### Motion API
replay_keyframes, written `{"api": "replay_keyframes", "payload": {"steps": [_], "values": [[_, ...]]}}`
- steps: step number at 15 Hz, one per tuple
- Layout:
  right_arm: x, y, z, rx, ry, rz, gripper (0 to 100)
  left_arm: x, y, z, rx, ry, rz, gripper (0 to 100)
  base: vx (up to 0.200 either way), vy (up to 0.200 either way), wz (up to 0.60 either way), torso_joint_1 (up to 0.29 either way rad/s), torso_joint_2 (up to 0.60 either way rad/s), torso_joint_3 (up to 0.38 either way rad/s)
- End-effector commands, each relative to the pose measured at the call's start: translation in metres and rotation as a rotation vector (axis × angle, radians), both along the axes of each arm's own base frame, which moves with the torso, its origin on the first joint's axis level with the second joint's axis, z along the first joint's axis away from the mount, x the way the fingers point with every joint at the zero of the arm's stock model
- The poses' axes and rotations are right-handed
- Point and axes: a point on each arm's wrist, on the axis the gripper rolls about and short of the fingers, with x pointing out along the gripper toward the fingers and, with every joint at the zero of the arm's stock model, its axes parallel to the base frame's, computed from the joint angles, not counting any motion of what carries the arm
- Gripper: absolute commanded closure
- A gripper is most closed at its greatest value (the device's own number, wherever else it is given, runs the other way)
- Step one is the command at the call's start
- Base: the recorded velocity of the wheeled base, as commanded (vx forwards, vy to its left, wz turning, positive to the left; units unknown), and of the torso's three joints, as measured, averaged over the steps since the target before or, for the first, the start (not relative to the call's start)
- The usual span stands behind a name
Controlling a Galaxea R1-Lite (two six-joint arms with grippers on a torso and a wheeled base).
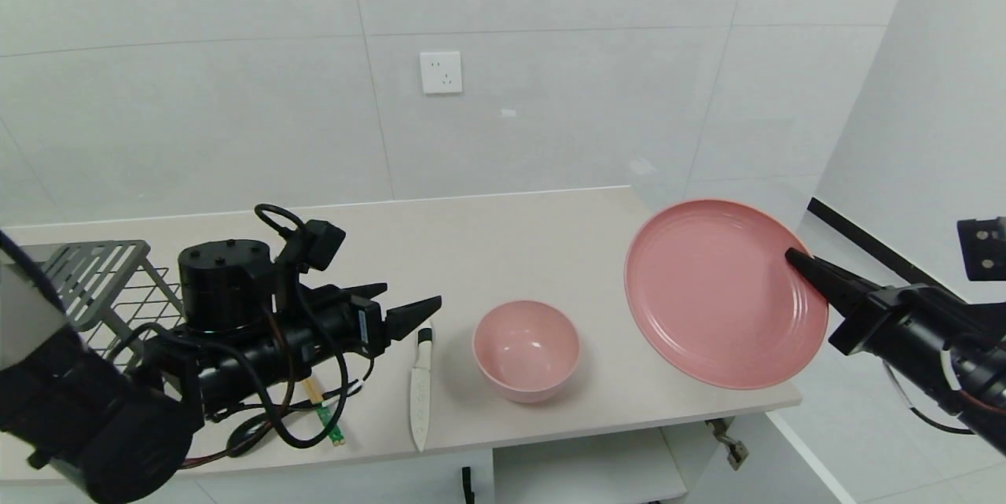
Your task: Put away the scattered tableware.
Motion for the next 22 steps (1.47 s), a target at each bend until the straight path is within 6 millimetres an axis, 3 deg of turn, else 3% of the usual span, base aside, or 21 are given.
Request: {"api": "replay_keyframes", "payload": {"steps": [1,8,13,22], "values": [[0.0,0.0,0.0,0.0,0.001,-0.001,100,0.011,-0.006,-0.031,0.031,0.083,-0.005,0,0.0,0.0,0.0,0.0,0.0,0.0],[0.0,0.0,-0.002,-0.003,0.011,0.002,100,0.042,-0.022,-0.036,-0.008,0.068,0.018,0,0.0,0.0,0.0,0.0,0.0,0.0],[0.0,0.0,-0.002,-0.006,0.008,0.002,100,0.04,-0.047,-0.052,0.021,0.101,-0.023,0,0.0,0.0,0.0,0.0,0.0,0.0],[-0.001,0.0,-0.001,-0.006,0.002,0.001,100,0.045,-0.074,-0.077,0.044,0.167,-0.02,0,0.0,0.0,0.0,0.0,0.0,0.0]]}}
